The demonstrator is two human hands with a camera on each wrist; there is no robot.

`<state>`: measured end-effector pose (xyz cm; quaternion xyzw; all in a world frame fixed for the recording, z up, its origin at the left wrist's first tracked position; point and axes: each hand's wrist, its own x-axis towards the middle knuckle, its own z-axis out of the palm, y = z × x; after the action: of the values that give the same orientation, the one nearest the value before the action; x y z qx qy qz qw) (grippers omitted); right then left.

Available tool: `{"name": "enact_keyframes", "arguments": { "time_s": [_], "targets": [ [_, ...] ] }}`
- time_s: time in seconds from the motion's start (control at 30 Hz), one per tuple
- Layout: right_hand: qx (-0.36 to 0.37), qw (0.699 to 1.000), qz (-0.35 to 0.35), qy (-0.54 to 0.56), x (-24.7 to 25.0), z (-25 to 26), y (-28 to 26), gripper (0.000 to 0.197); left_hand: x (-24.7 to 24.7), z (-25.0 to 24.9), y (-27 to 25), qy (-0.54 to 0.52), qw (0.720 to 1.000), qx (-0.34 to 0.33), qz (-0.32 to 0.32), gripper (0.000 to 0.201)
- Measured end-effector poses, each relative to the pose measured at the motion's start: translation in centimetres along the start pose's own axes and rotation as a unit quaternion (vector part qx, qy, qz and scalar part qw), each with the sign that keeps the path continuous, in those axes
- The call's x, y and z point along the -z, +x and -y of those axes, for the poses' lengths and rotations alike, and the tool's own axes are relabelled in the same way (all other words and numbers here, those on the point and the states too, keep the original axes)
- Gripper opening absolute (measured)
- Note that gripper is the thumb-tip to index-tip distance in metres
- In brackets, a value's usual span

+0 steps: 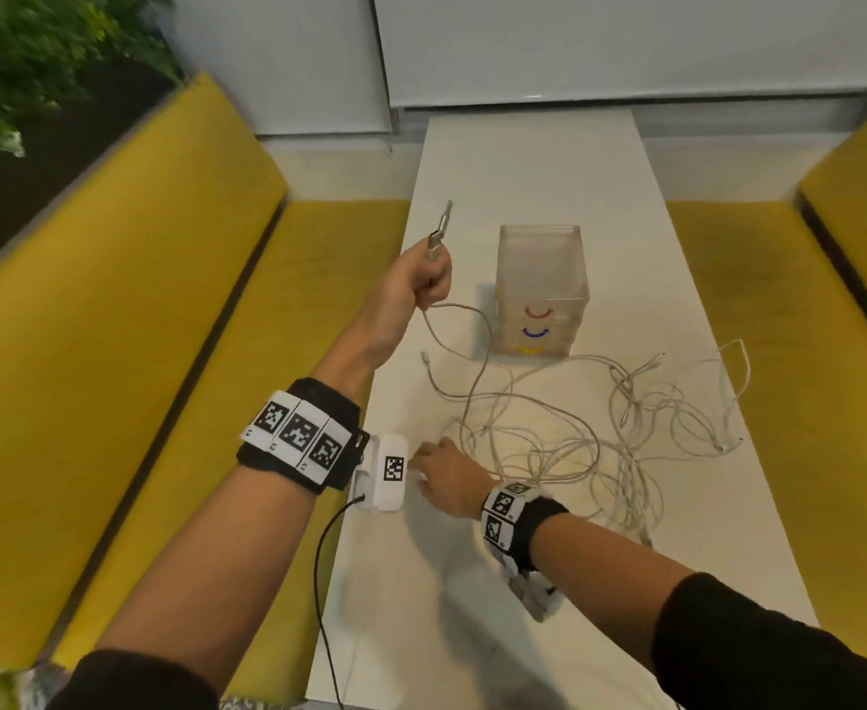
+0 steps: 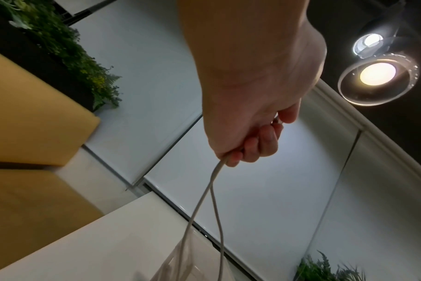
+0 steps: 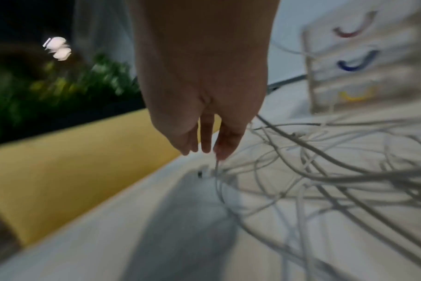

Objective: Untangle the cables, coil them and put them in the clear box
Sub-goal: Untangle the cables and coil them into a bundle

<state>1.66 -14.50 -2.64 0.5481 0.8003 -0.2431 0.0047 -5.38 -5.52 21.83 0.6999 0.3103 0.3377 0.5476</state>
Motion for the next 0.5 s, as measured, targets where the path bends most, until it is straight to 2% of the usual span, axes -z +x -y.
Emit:
{"name": "enact_keyframes", "arguments": {
  "time_s": [0.1, 0.23, 0.3, 0.37, 0.43, 0.5],
  "targets": [
    [-0.006, 0.993, -0.006, -0.114, -1.8, 0.0, 0.2, 0.026, 0.9, 0.6, -1.0, -0.001, 1.000, 0.024, 0.011, 0.011],
    [0.001, 0.991, -0.040, -0.131, -1.7, 0.4, -0.6, 0.015, 1.1, 0.9, -1.9, 0.049, 0.998, 0.047, 0.003, 0.025],
    [0.001, 0.998, -0.055, -0.019, 0.4, 0.4, -1.1, 0.013, 1.1, 1.1, -2.0, 0.048, 0.998, 0.049, 0.003, 0.020],
    [0.009, 0.984, -0.110, 0.138, 3.6, 0.2, -1.9, 0.009, 1.0, 1.5, -2.0, 0.063, 0.997, 0.035, 0.001, 0.016],
    [0.009, 0.943, -0.158, 0.292, 7.3, -0.1, -3.4, 0.008, 0.6, 2.2, -1.9, 0.091, 0.996, 0.015, -0.007, 0.014],
    [-0.018, 0.886, -0.158, 0.436, 11.1, -0.4, -5.2, 0.013, 0.1, 2.7, -1.8, 0.111, 0.994, 0.003, -0.014, 0.015]
  ]
}}
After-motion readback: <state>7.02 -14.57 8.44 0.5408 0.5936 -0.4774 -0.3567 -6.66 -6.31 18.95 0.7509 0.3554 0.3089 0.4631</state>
